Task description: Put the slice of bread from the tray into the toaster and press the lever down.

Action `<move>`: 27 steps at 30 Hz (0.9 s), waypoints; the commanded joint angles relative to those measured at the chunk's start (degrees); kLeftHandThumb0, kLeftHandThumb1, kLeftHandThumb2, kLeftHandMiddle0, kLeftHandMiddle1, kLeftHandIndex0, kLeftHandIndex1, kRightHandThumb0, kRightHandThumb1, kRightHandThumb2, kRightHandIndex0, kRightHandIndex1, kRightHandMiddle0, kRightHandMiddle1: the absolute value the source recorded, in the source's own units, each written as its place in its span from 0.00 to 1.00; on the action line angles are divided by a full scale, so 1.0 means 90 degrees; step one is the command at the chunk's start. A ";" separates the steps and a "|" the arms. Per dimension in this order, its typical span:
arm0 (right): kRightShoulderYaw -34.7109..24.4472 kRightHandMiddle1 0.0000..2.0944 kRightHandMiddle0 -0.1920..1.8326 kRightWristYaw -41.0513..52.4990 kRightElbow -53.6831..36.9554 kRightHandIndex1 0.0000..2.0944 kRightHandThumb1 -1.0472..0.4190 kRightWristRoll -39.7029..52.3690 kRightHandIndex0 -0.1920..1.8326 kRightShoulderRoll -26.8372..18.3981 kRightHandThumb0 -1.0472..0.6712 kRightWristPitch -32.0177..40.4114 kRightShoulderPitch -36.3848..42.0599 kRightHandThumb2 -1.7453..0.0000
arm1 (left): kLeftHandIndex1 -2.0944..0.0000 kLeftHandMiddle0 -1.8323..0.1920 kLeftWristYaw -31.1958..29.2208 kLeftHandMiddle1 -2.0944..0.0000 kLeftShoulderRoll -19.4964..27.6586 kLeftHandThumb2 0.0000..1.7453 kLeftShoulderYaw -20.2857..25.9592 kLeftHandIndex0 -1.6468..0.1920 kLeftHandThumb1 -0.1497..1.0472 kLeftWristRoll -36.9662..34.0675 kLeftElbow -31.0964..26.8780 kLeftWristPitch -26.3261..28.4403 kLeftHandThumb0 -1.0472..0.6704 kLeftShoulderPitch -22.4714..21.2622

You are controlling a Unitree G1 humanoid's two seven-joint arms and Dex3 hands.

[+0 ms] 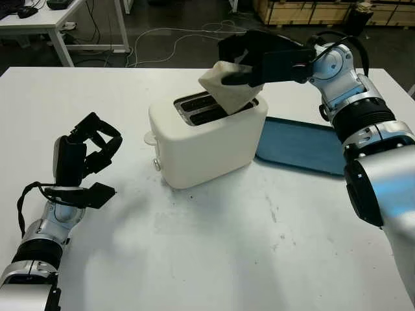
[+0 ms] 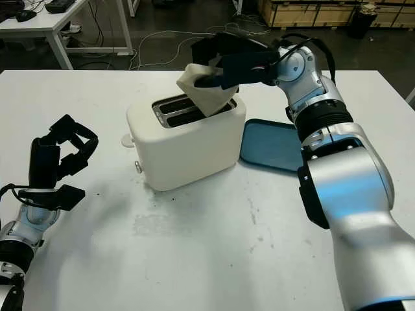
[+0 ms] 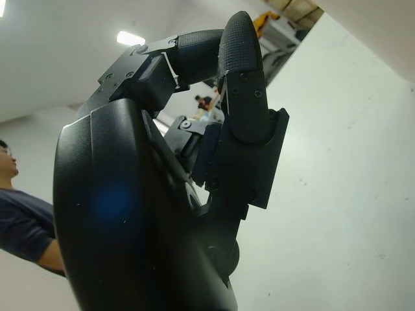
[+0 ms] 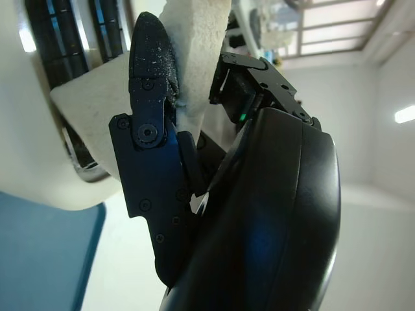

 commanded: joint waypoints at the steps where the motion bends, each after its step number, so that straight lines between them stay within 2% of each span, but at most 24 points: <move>1: -0.0054 0.83 0.52 -0.0184 -0.0059 0.83 0.09 0.0004 0.63 -0.0003 0.26 -0.0204 -0.0199 0.83 | 0.30 0.53 0.0054 0.21 -0.0012 0.22 0.0018 0.59 0.89 0.0006 -0.0071 0.0054 0.00 0.0013; 14: -0.0663 0.83 0.53 -0.0030 0.0062 0.83 0.09 0.0518 0.63 0.0113 0.25 -0.0172 -0.0433 0.82 | 0.30 0.53 -0.0003 0.21 -0.0040 0.21 0.0029 0.58 0.89 -0.0068 -0.0068 0.0038 0.00 0.0036; 27: -0.0262 0.83 0.52 -0.0157 0.0312 0.83 0.09 0.0076 0.62 0.0315 0.28 -0.0037 -0.0050 0.83 | 0.30 0.52 -0.0004 0.21 -0.0046 0.22 0.0027 0.57 0.89 -0.0036 -0.0162 0.0166 0.00 0.0075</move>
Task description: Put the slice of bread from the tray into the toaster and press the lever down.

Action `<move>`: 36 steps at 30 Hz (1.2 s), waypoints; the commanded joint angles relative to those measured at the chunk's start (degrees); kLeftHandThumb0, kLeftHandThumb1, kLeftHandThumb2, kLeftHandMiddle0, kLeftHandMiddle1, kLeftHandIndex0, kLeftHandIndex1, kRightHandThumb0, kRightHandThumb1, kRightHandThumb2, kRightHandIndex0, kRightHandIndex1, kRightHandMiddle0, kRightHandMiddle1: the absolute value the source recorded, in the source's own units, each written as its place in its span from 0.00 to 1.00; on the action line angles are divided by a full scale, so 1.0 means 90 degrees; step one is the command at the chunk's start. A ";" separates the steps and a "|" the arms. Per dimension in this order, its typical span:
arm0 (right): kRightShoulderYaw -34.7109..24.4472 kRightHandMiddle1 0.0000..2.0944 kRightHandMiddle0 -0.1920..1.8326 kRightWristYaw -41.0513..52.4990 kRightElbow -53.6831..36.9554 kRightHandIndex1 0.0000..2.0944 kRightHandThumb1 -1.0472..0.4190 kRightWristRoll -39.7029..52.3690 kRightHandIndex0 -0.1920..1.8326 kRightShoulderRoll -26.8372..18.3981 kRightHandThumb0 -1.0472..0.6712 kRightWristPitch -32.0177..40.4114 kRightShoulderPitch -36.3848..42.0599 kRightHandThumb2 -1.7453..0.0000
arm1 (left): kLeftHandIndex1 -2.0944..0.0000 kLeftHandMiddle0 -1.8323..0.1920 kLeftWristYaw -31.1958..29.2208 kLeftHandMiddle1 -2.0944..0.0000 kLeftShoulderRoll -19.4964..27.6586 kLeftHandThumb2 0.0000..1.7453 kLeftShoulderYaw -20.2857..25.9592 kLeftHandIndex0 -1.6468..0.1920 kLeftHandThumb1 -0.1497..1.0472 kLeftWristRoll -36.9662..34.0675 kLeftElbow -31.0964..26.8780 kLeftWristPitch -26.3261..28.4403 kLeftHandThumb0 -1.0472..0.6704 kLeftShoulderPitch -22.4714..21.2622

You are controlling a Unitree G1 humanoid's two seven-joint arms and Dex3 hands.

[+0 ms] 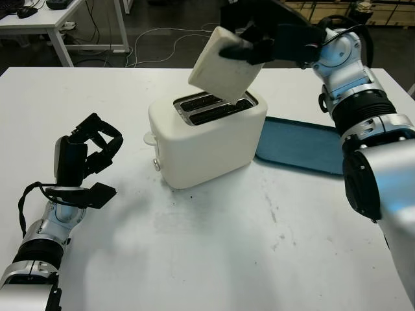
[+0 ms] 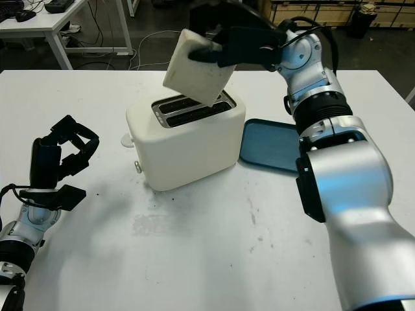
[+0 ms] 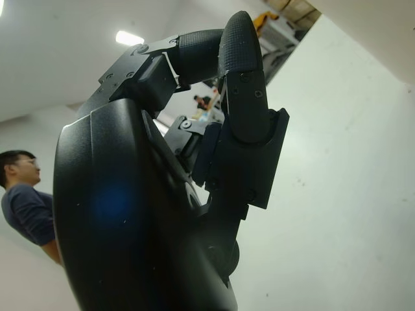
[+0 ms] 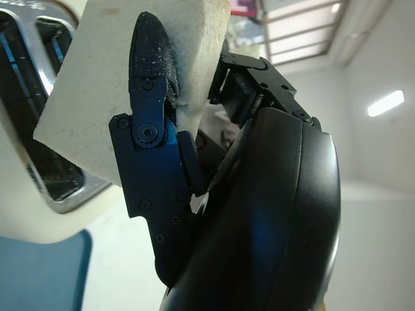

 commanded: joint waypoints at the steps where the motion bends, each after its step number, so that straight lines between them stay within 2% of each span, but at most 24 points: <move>1: 0.0113 0.83 0.52 -0.0137 0.0082 0.83 0.09 -0.0149 0.61 0.0083 0.27 0.0056 0.0193 0.84 | 0.29 0.52 0.0034 0.21 -0.0016 0.22 0.0024 0.58 0.89 -0.0010 -0.0106 0.0051 0.00 0.0072; 9: 0.0477 0.83 0.53 -0.0530 0.0127 0.83 0.09 -0.0489 0.64 0.0251 0.29 -0.0075 0.0461 0.84 | 0.29 0.52 0.0042 0.20 -0.0030 0.22 0.0024 0.58 0.89 -0.0009 -0.0122 0.0093 0.00 0.0088; 19: 0.0496 0.83 0.55 -0.0647 0.0151 0.83 0.09 -0.0451 0.66 0.0257 0.29 -0.0210 0.0504 0.83 | 0.29 0.52 0.0036 0.20 -0.0027 0.22 0.0006 0.58 0.89 0.0005 -0.0157 0.0125 0.00 0.0105; 31: 0.0180 0.83 0.53 0.0363 0.0003 0.83 0.09 -0.0146 0.63 -0.0204 0.26 0.0153 0.0157 0.83 | 0.29 0.52 0.0039 0.20 -0.0018 0.22 0.0008 0.59 0.89 -0.0016 -0.0083 0.0014 0.00 0.0086; 36: -0.0156 0.83 0.53 0.0996 0.0037 0.83 0.09 0.0219 0.64 -0.0300 0.28 0.0433 -0.0013 0.85 | 0.30 0.51 -0.0005 0.21 -0.0042 0.21 0.0014 0.58 0.89 -0.0058 -0.0091 0.0088 0.00 0.0089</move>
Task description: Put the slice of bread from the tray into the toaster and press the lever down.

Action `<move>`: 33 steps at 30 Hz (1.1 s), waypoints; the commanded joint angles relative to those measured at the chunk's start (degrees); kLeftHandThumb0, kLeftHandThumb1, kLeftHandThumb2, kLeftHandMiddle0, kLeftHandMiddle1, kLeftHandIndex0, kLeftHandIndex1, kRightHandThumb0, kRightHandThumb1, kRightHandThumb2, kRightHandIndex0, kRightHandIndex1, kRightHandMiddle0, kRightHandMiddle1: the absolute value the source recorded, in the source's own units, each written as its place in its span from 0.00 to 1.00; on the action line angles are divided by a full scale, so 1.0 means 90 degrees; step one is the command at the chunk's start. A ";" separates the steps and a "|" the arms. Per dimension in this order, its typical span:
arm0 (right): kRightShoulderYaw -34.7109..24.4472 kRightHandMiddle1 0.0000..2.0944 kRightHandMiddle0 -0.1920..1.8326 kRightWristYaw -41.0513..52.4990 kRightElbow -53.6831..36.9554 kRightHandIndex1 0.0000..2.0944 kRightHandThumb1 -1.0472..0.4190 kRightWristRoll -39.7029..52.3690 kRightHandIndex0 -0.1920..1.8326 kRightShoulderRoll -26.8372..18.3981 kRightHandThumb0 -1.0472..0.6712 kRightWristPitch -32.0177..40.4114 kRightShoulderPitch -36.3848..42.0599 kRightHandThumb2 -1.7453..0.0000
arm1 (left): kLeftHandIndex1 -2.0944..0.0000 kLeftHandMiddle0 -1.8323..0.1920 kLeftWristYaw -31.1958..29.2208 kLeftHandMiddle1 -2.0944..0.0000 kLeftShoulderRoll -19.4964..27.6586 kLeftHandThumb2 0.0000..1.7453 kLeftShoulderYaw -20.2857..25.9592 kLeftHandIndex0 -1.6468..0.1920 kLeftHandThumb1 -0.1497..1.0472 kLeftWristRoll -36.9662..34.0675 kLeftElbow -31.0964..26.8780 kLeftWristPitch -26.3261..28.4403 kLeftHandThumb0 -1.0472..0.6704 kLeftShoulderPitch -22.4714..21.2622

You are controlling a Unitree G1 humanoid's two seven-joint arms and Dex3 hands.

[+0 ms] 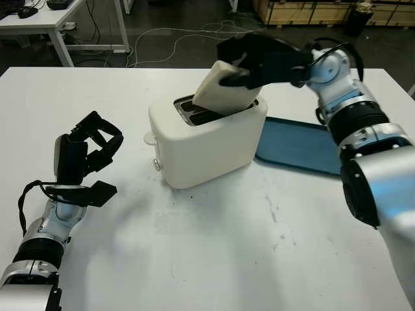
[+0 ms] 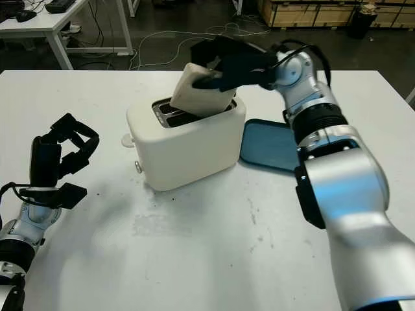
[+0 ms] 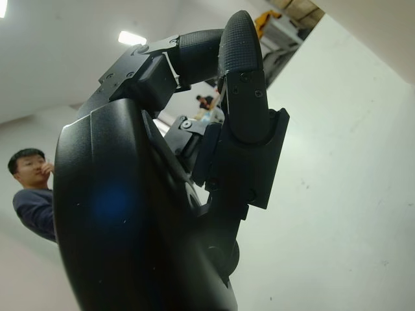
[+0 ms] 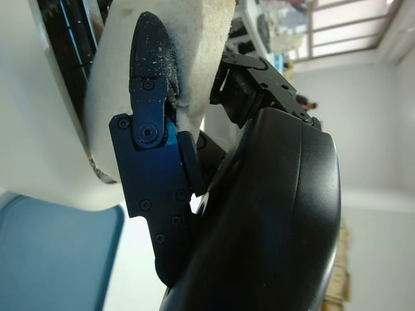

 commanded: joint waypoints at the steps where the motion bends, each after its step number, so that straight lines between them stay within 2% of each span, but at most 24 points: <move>1: -0.0112 0.83 0.53 0.0207 -0.0012 0.83 0.09 0.0126 0.64 -0.0096 0.29 0.0247 -0.0226 0.86 | 0.29 0.51 -0.0014 0.21 -0.0039 0.21 0.0015 0.58 0.89 -0.0062 -0.0004 0.0022 0.00 0.0085; 12: 0.0137 0.83 0.52 0.0819 -0.0024 0.83 0.09 -0.0140 0.62 -0.0140 0.28 0.0447 -0.0334 0.88 | 0.30 0.52 -0.0039 0.21 -0.0053 0.21 0.0027 0.58 0.89 -0.0119 0.0036 -0.0054 0.00 0.0062; 25: 0.0586 0.83 0.52 0.1220 0.0023 0.83 0.09 -0.0352 0.62 0.0138 0.31 0.0453 -0.0173 0.88 | 0.28 0.52 0.0013 0.20 -0.0033 0.22 0.0015 0.59 0.89 -0.0020 -0.0072 0.0126 0.00 0.0073; 30: 0.0480 0.83 0.54 0.1414 0.0020 0.83 0.09 -0.0177 0.64 0.0162 0.27 0.0368 -0.0242 0.86 | 0.28 0.52 -0.0018 0.20 -0.0069 0.22 0.0022 0.59 0.89 -0.0081 -0.0101 0.0111 0.00 0.0078; 33: 0.0390 0.83 0.55 0.1524 0.0003 0.83 0.09 -0.0111 0.65 0.0128 0.28 0.0664 -0.0390 0.87 | 0.27 0.52 0.0106 0.19 -0.0035 0.23 -0.0001 0.59 0.89 0.0097 -0.0220 0.0294 0.00 0.0098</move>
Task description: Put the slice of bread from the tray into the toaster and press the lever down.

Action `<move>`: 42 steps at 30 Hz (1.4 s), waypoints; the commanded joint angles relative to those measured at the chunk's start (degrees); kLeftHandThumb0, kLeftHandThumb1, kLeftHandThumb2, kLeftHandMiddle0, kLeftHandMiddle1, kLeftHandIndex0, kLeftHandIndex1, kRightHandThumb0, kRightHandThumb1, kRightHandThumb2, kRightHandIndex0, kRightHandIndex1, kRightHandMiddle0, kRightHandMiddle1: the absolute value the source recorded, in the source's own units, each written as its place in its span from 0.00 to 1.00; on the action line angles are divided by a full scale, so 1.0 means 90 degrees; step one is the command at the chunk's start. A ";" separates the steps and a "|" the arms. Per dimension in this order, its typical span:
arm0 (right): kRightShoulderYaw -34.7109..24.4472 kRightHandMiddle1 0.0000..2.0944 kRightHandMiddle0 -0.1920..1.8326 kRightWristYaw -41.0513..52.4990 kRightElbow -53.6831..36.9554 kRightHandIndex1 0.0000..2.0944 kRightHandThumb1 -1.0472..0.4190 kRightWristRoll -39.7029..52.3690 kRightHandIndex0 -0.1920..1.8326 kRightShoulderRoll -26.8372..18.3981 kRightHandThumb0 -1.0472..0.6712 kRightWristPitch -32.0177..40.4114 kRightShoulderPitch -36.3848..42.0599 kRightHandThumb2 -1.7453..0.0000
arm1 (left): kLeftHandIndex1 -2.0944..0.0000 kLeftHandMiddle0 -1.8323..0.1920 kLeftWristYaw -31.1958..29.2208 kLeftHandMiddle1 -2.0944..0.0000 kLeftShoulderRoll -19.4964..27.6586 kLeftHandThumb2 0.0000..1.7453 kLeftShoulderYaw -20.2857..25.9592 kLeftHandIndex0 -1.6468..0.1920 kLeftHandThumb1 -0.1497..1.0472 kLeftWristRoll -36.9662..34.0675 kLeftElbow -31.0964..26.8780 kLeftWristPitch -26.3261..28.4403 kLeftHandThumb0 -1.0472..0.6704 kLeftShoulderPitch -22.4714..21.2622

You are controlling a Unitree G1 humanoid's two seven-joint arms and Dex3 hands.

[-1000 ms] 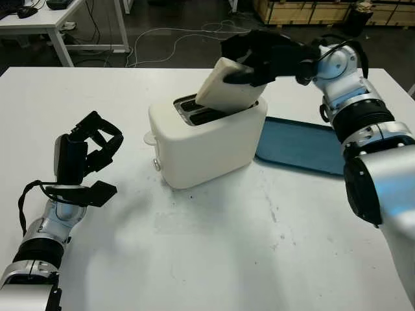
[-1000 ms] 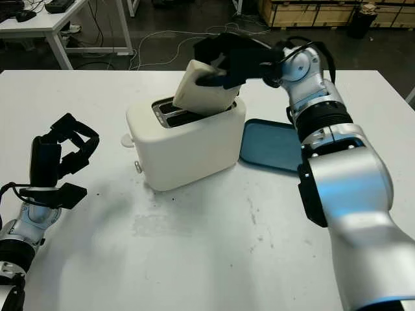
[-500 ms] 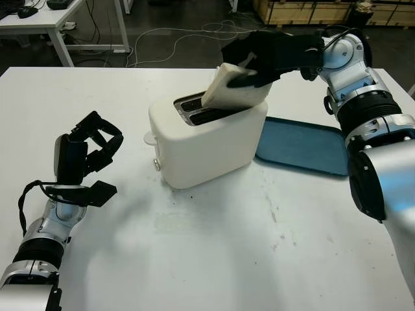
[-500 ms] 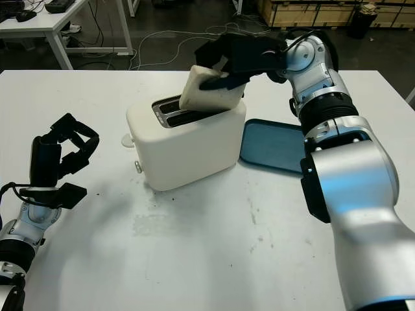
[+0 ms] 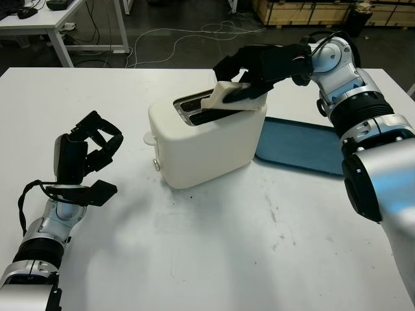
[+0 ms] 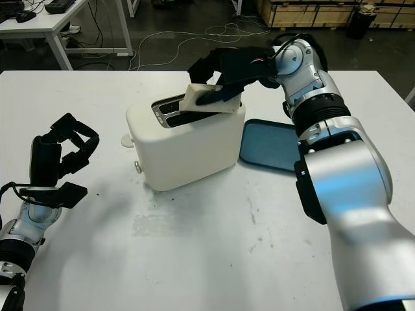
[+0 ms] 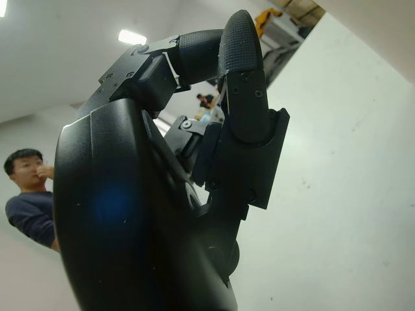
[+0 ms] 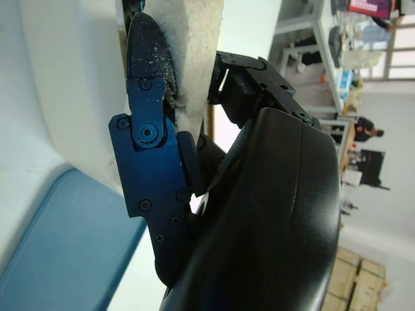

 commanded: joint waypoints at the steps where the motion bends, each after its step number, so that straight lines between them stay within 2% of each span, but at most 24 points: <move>1: -0.0070 0.83 0.55 0.0138 -0.0006 0.83 0.09 0.0107 0.64 0.0029 0.28 0.0210 -0.0192 0.87 | 0.26 0.52 0.0097 0.18 -0.0018 0.24 -0.0009 0.60 0.89 0.0110 -0.0184 0.0184 0.00 0.0107; 10: -0.0386 0.83 0.53 0.0055 -0.0106 0.83 0.09 0.0190 0.63 -0.0111 0.25 0.0096 -0.0364 0.89 | 0.23 0.53 0.0540 0.17 0.0020 0.27 -0.0102 0.63 0.89 0.0501 -0.0187 0.0245 0.00 0.0064; 14: -0.0424 0.83 0.53 -0.0398 -0.0182 0.83 0.09 0.0076 0.63 -0.0180 0.26 -0.0165 -0.0393 0.88 | 0.22 0.53 0.0625 0.17 0.0039 0.27 -0.0126 0.64 0.89 0.0535 -0.0154 0.0227 0.00 0.0082; 20: -0.0363 0.83 0.52 -0.1729 -0.0366 0.83 0.09 -0.0123 0.63 -0.0240 0.28 -0.1063 -0.0199 0.89 | 0.22 0.53 0.0664 0.17 0.0030 0.27 -0.0142 0.65 0.89 0.0521 -0.0122 0.0191 0.00 0.0081; 24: 0.0084 0.82 0.47 -0.2944 -0.0575 0.83 0.09 -0.0822 0.60 -0.0403 0.26 -0.1831 0.0015 0.87 | 0.22 0.53 0.0638 0.17 0.0031 0.27 -0.0139 0.64 0.89 0.0503 -0.0148 0.0224 0.00 0.0096; 26: 0.0530 0.73 0.50 -0.4079 -0.0715 0.83 0.09 -0.1580 0.59 -0.0550 0.21 -0.2260 0.0137 0.85 | 0.22 0.53 0.0664 0.17 0.0044 0.27 -0.0145 0.64 0.89 0.0531 -0.0145 0.0211 0.00 0.0091; 27: 0.0726 0.65 0.52 -0.4541 -0.0742 0.83 0.09 -0.1902 0.58 -0.0607 0.19 -0.2406 0.0167 0.80 | 0.22 0.53 0.0688 0.17 0.0050 0.27 -0.0149 0.64 0.89 0.0553 -0.0147 0.0211 0.00 0.0089; 28: 0.0930 0.61 0.53 -0.5027 -0.0755 0.83 0.09 -0.2230 0.58 -0.0659 0.18 -0.2590 0.0205 0.77 | 0.22 0.53 0.0698 0.17 0.0047 0.27 -0.0147 0.65 0.89 0.0560 -0.0156 0.0227 0.00 0.0095; 30: 0.1280 0.55 0.55 -0.5827 -0.0719 0.67 0.09 -0.2746 0.57 -0.0729 0.18 -0.2878 0.0235 0.74 | 0.22 0.52 0.0706 0.17 0.0040 0.27 -0.0149 0.64 0.89 0.0564 -0.0175 0.0252 0.00 0.0102; 32: 0.1602 0.52 0.57 -0.6569 -0.0667 0.54 0.09 -0.3207 0.59 -0.0759 0.18 -0.3026 0.0262 0.74 | 0.21 0.52 0.0668 0.17 0.0021 0.27 -0.0140 0.64 0.89 0.0524 -0.0206 0.0288 0.00 0.0117; 33: 0.1736 0.56 0.56 -0.6891 -0.0622 0.56 0.09 -0.3373 0.58 -0.0757 0.18 -0.3105 0.0280 0.75 | 0.21 0.52 0.0656 0.17 0.0014 0.27 -0.0136 0.64 0.89 0.0505 -0.0206 0.0286 0.00 0.0118; 34: 0.1851 0.62 0.55 -0.7157 -0.0569 0.63 0.09 -0.3502 0.56 -0.0746 0.17 -0.3165 0.0295 0.75 | 0.21 0.52 0.0657 0.17 0.0014 0.27 -0.0138 0.64 0.89 0.0500 -0.0190 0.0266 0.00 0.0113; 36: 0.2055 0.66 0.53 -0.7586 -0.0457 0.73 0.09 -0.3697 0.54 -0.0725 0.17 -0.3265 0.0299 0.76 | 0.21 0.52 0.0675 0.17 0.0028 0.27 -0.0149 0.64 0.89 0.0516 -0.0156 0.0216 0.00 0.0101; 39: 0.2318 0.67 0.54 -0.8072 -0.0319 0.77 0.09 -0.3947 0.54 -0.0721 0.19 -0.3341 0.0267 0.78 | 0.22 0.52 0.0695 0.17 0.0038 0.27 -0.0158 0.65 0.89 0.0530 -0.0110 0.0180 0.00 0.0086; 42: 0.2333 0.71 0.53 -0.8199 -0.0179 0.76 0.09 -0.3868 0.53 -0.0715 0.20 -0.3380 0.0244 0.79 | 0.22 0.52 0.0720 0.17 0.0044 0.27 -0.0171 0.65 0.89 0.0558 -0.0106 0.0191 0.00 0.0080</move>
